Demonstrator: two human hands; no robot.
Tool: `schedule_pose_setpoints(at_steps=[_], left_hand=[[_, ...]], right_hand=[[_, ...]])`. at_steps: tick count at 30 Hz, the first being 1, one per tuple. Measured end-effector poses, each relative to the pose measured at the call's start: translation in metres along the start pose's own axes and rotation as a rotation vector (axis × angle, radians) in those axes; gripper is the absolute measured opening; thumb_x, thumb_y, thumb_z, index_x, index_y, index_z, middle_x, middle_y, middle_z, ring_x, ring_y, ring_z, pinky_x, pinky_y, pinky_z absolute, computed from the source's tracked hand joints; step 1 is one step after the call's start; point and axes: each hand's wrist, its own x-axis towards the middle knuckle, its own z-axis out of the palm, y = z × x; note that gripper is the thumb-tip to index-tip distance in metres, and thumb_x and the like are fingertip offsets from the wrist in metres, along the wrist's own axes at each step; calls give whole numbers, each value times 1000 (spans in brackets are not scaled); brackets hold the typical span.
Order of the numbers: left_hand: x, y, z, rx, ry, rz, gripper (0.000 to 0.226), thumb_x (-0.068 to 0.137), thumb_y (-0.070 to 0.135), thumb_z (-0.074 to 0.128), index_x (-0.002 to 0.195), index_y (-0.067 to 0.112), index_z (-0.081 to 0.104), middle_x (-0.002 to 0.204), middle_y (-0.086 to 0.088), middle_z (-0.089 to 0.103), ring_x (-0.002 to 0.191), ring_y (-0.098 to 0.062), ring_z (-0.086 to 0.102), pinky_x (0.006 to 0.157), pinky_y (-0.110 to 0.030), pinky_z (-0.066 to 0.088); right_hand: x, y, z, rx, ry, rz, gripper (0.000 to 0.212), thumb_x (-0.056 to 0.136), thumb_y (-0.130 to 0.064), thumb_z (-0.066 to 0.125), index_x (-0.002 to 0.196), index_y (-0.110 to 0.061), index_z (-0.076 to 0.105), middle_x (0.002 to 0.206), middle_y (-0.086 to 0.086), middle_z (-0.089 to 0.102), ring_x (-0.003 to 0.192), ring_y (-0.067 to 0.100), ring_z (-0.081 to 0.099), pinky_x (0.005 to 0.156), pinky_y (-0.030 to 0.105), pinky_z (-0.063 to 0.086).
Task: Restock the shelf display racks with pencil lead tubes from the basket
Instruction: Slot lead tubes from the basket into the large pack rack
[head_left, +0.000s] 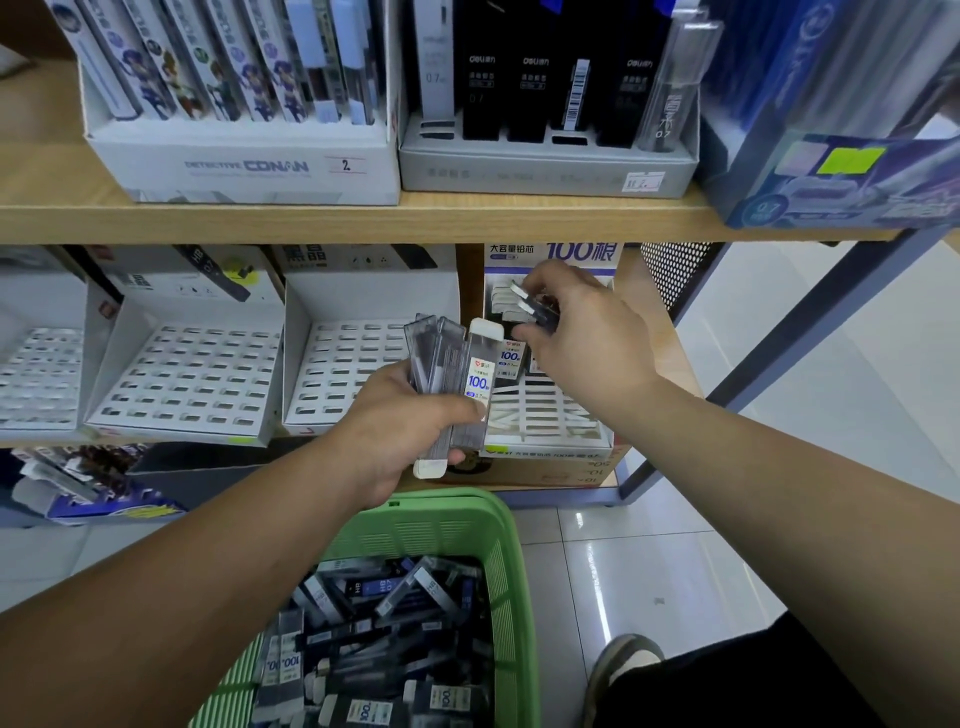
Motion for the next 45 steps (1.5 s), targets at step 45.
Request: schedule_pose_setpoints(at_steps=[45], left_hand=[[4, 12, 18, -103, -60, -92, 22, 95, 13, 59, 110, 0, 68, 90, -16, 75, 64, -21, 62, 51, -30, 46]], right_hand=[[-8, 30, -27, 309, -85, 117, 26, 87, -13, 77, 111, -17, 68, 103, 0, 70, 96, 18, 61, 87, 32, 54]])
